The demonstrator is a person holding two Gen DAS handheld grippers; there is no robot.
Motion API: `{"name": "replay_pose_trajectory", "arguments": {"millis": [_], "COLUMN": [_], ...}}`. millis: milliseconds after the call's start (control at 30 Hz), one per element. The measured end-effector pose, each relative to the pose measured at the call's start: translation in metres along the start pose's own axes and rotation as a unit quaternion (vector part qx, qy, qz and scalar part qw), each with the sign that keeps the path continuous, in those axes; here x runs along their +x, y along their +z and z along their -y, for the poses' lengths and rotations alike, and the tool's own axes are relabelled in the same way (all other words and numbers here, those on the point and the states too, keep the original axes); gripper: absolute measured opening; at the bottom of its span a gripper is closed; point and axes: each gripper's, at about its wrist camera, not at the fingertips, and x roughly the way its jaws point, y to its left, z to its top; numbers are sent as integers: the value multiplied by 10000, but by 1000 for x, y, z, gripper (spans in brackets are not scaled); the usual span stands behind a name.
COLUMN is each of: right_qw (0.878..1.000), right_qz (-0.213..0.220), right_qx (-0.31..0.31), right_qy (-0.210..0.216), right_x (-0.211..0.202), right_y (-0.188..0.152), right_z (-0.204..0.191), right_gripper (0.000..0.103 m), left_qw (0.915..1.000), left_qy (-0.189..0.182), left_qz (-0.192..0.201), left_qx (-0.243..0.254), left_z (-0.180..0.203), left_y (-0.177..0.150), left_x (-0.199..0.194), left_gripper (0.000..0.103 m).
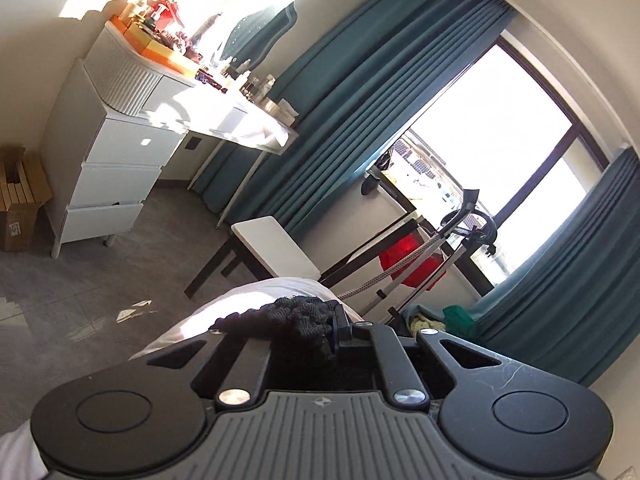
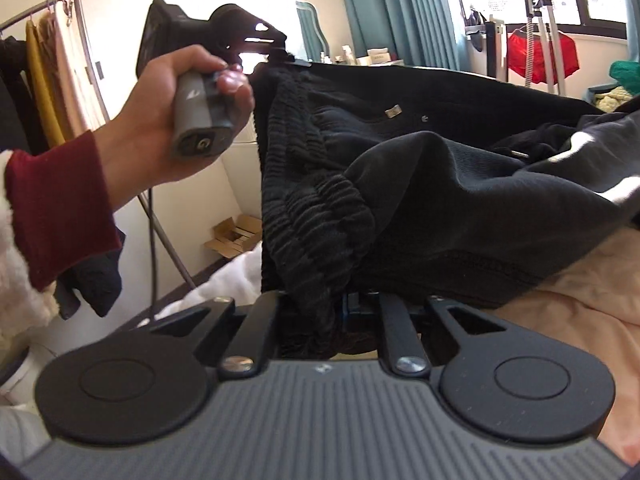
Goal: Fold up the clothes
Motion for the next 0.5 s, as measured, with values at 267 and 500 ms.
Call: {"name": "replay_pose_trajectory", "arguments": {"millis": [267,500], "right_qw": [9971,9963], "right_qz": [-168,-239], "right_qx": [575,491], "right_qy": [464,662], "right_x": [81,85], "right_y": [-3,-14], "right_z": [-9,-2], "right_gripper": [16,34], "left_qw": [9878,9835], "left_qy": [1146,1084], "left_qz": [-797,-989], "left_qx": [693,1059], "left_z": [-57,-87], "left_y": [7,-24], "left_x": [89,83], "left_gripper": [10,22]}}
